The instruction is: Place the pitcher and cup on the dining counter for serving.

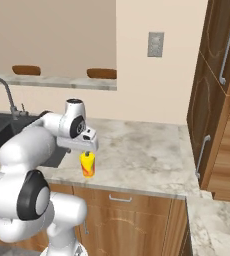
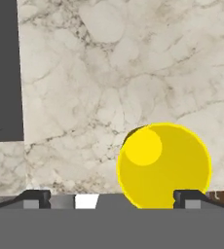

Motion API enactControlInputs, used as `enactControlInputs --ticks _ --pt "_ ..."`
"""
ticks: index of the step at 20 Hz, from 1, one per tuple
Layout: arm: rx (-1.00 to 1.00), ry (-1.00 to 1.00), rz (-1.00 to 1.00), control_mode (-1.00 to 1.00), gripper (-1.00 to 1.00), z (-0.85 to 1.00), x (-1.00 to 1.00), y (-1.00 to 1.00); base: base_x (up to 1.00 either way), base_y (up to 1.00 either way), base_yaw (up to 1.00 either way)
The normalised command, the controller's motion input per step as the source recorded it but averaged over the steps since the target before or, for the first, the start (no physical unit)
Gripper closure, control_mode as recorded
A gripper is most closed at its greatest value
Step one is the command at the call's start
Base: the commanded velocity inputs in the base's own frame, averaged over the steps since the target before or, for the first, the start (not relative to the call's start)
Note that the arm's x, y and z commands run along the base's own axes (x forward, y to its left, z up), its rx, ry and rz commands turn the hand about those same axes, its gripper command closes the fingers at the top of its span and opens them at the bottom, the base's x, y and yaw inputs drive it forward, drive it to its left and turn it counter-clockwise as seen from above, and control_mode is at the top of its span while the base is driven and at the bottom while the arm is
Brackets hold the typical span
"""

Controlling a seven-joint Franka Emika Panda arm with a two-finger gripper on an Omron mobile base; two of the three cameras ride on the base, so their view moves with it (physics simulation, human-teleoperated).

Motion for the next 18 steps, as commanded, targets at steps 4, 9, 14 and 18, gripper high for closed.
enactControlInputs --ticks 4,9,14,18 --pt "0.0 0.03 0.07 -1.0 -1.0 -0.32 0.0 0.0 0.0 0.0 0.0" --pt "0.0 0.05 0.07 -1.0 -1.0 -0.33 0.0 0.0 0.0 0.0 0.0" --pt "0.0 0.07 0.07 -1.0 -1.0 -0.32 0.0 0.0 0.0 0.0 0.0" --pt "0.0 0.05 0.05 -1.0 -1.0 -0.25 0.02 0.0 0.0 0.0 0.0"
